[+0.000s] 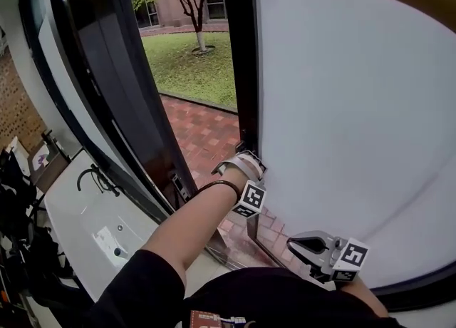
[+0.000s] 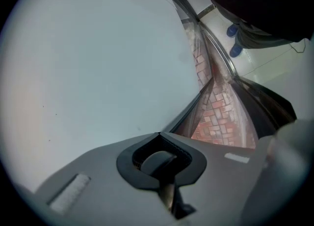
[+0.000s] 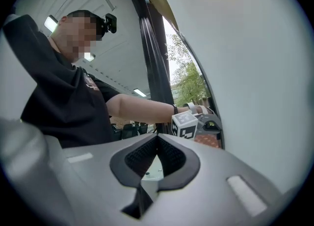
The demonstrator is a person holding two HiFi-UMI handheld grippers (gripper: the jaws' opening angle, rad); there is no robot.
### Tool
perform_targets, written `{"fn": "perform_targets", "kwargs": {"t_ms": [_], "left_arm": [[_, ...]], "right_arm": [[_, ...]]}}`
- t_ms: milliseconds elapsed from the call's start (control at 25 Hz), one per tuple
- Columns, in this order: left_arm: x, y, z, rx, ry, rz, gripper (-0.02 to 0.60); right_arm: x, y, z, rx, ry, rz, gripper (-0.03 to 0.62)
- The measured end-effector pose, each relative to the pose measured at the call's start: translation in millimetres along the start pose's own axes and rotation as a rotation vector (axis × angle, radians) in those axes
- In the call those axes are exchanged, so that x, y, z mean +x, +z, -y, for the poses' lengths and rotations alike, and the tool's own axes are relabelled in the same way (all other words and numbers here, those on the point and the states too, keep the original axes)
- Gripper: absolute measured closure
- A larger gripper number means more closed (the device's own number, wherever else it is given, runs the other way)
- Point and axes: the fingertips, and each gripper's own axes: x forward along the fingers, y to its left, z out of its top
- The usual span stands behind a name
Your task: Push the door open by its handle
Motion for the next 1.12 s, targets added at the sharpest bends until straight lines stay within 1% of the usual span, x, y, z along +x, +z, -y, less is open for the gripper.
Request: {"fn": "perform_targets", "kwargs": {"t_ms": [200, 320, 480, 600, 720, 800, 880, 960, 1000, 1040, 1120], "left_arm": [[49, 17, -44, 0.05, 0.032, 0.064, 0.581], [79, 27, -76, 0.076, 0.063, 0.106, 0.581], [103, 39, -115, 0.062, 0.132, 0.186, 0.581], [123, 48, -141, 0.067, 0.162, 0.243, 0.581], [144, 58, -172, 0.093, 0.182, 0.287, 0.581], [154, 68, -192, 0.103, 0.196, 0.338, 0.581], [164, 79, -216, 0.082, 0.2, 0.422, 0.581], [170, 91, -237, 0.026, 0.179, 0.516, 0.581], [170, 98, -244, 0.009, 0.172, 0.552, 0.581], [170, 104, -248, 0.009, 0.173, 0.573, 0.581], [170, 111, -256, 0.026, 0.187, 0.587, 0.581]], "right_arm": [[2, 7, 48, -0.048, -0.115, -0.011, 0.594], [-7, 11, 80, -0.056, -0.189, -0.017, 0.594], [-15, 14, 113, -0.052, -0.241, -0.022, 0.594], [-17, 14, 147, -0.054, -0.251, -0.011, 0.594], [-22, 15, 183, -0.088, -0.221, -0.008, 0.594], [-28, 16, 208, -0.126, -0.206, -0.007, 0.594], [-39, 20, 242, -0.15, -0.223, -0.004, 0.594], [-57, 25, 272, -0.134, -0.247, 0.01, 0.594], [-64, 26, 280, -0.116, -0.253, 0.022, 0.594], [-69, 26, 282, -0.104, -0.256, 0.03, 0.594], [-72, 25, 285, -0.093, -0.259, 0.027, 0.594]]}}
